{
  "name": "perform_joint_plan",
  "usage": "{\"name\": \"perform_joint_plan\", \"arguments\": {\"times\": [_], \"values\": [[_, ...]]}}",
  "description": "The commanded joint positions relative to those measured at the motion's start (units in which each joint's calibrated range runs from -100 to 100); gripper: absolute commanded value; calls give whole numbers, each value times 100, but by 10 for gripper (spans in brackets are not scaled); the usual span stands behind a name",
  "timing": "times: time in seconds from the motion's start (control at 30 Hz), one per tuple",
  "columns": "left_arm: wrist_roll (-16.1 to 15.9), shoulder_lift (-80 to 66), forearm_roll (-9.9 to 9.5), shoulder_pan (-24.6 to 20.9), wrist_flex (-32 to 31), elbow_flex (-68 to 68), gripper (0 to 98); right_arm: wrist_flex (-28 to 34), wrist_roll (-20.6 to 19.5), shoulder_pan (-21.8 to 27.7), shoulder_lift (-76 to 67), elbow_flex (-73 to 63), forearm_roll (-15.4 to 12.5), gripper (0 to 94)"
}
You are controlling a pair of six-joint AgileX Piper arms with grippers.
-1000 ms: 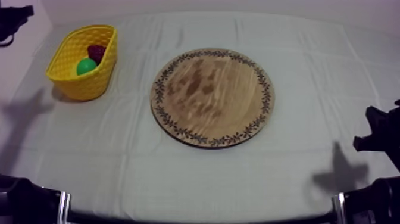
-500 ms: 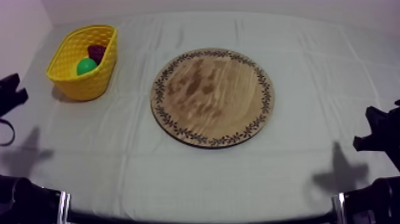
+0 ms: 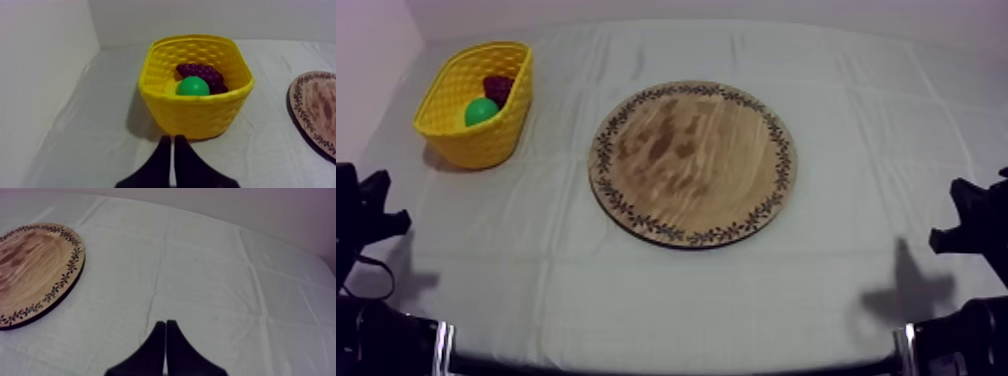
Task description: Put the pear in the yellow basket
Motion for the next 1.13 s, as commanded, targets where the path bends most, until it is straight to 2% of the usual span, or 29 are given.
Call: {"name": "perform_joint_plan", "arguments": {"times": [0.0,0.2,0.63,1.1], "values": [[-35,-159,51,6,44,45,0,6,1,-3,1,5,0,5],[43,-480,131,67,116,116,0,6,1,-3,1,5,0,5],[238,-539,157,50,-20,142,1,6,1,-3,1,5,0,5],[236,-540,158,-40,-11,143,1,6,1,-3,1,5,0,5]]}}
